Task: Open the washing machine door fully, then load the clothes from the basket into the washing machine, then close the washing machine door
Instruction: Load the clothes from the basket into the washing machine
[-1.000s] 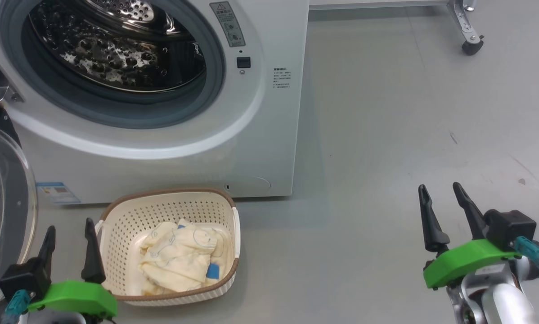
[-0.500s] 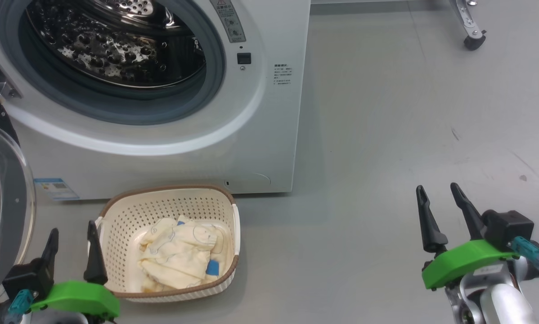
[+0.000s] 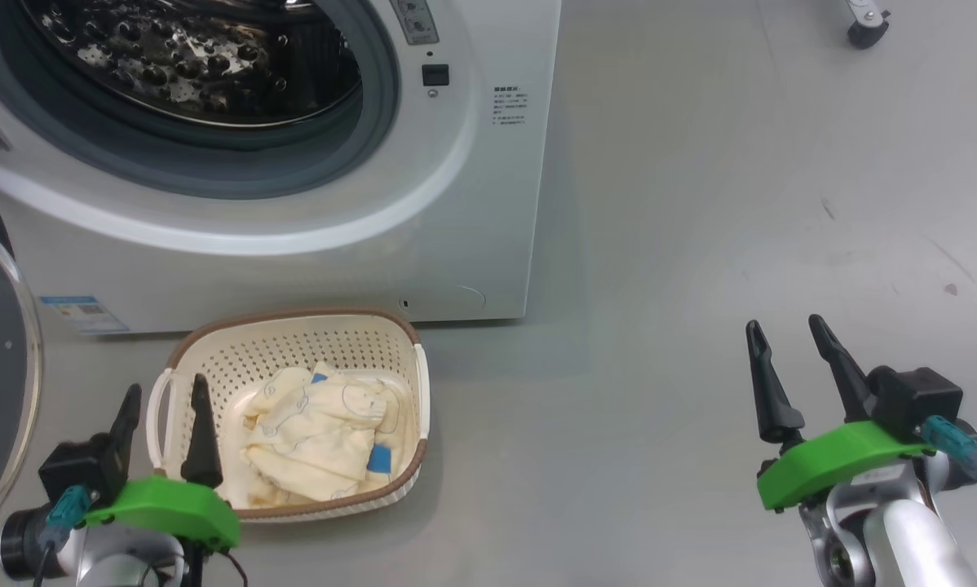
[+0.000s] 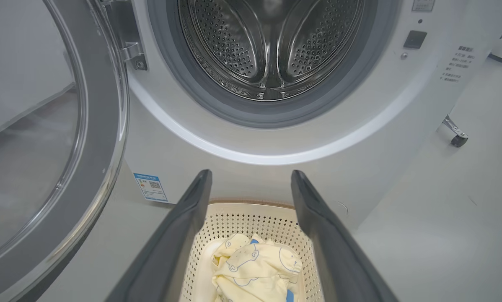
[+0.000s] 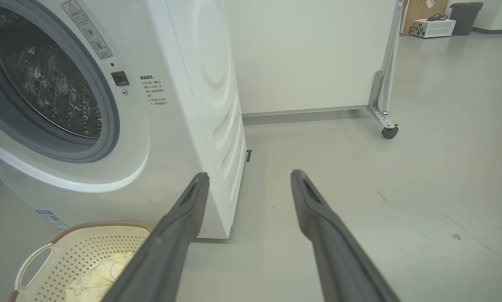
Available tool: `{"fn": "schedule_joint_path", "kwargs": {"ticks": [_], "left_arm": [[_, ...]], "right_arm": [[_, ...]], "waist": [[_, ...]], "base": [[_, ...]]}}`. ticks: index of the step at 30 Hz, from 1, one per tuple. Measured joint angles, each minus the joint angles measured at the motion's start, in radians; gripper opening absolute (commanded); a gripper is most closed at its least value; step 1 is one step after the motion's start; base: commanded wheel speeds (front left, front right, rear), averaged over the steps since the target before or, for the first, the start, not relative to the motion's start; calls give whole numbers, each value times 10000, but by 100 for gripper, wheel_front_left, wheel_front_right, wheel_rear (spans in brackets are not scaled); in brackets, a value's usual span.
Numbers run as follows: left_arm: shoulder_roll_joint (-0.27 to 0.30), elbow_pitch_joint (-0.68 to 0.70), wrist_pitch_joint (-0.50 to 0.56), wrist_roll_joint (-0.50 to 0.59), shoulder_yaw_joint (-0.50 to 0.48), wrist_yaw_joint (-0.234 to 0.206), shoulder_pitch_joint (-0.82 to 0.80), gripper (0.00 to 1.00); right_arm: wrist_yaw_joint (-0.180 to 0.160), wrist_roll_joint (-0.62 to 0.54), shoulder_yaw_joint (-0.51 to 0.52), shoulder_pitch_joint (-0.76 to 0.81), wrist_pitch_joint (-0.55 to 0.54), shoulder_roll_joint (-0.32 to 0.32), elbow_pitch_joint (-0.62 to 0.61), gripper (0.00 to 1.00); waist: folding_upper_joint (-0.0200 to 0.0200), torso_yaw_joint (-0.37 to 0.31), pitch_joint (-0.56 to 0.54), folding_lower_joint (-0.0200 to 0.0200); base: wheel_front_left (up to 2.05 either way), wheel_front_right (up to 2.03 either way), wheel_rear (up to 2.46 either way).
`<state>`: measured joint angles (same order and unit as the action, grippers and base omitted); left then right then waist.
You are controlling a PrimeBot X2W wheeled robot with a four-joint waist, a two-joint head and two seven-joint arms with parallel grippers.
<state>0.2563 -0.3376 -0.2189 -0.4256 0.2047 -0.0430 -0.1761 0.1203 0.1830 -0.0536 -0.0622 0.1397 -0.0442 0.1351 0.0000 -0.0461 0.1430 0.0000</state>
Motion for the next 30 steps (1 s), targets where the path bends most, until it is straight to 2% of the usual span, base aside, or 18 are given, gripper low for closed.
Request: {"fn": "schedule_joint_path", "kwargs": {"ticks": [6,12,23,30], "left_arm": [[-104,-713,88,-102,222,263,-644,100],[-209,-2010,199,-105,364,529,-1811,100],[-299,-5022,182,-349,585,1404,-4531,100],[-263,-6372,378,-738,865,1670,-5407,100]], "right_arm": [[0,6,-65,-233,25,0,-33,100],[0,27,-161,-695,123,0,-151,100],[0,207,-403,-1976,477,-4,-307,100],[0,368,-564,-2566,665,-4,-322,100]], "waist": [[0,-77,430,0],[0,-192,1180,0],[0,-578,3164,2],[0,-854,4281,3]], "base": [[0,0,0],[0,0,0],[0,0,0],[0,0,0]]}}
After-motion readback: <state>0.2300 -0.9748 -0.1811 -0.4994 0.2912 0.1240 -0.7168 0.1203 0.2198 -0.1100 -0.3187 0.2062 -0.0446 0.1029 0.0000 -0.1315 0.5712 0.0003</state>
